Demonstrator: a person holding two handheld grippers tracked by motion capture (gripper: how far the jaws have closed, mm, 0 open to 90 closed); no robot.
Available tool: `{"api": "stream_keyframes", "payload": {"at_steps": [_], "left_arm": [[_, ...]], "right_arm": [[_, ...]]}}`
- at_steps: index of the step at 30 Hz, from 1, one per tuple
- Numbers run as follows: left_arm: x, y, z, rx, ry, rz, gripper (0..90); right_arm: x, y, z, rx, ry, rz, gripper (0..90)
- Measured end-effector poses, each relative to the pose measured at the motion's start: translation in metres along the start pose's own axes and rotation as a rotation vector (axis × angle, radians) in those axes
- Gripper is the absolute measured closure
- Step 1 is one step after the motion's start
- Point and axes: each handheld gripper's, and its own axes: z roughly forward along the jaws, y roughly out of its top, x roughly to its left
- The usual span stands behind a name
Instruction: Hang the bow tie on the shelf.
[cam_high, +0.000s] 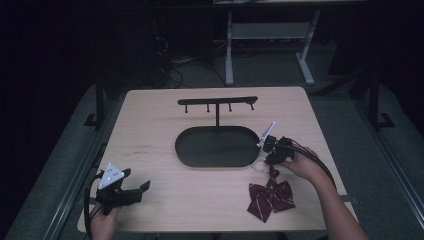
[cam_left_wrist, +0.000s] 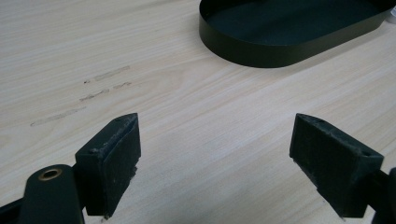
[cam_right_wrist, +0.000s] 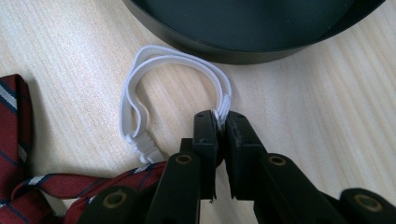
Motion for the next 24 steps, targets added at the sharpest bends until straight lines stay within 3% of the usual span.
{"api": "stream_keyframes", "payload": {"at_steps": [7,18,24], "left_arm": [[-0.001,0.0,0.002,-0.002,-0.002,0.009,16.1],[-0.003,0.0,0.002,0.004,-0.002,0.011,16.1],[-0.002,0.0,0.002,0.007,0.0,0.005,16.1]], "right_arm": [[0.001,-0.003,-0.006,-0.009,0.022,-0.012,83.6],[0.008,-0.007,-0.028,-0.092,0.075,-0.064,83.6],[0.013,-0.003,-0.042,-0.1,0.058,-0.099,83.6]]}}
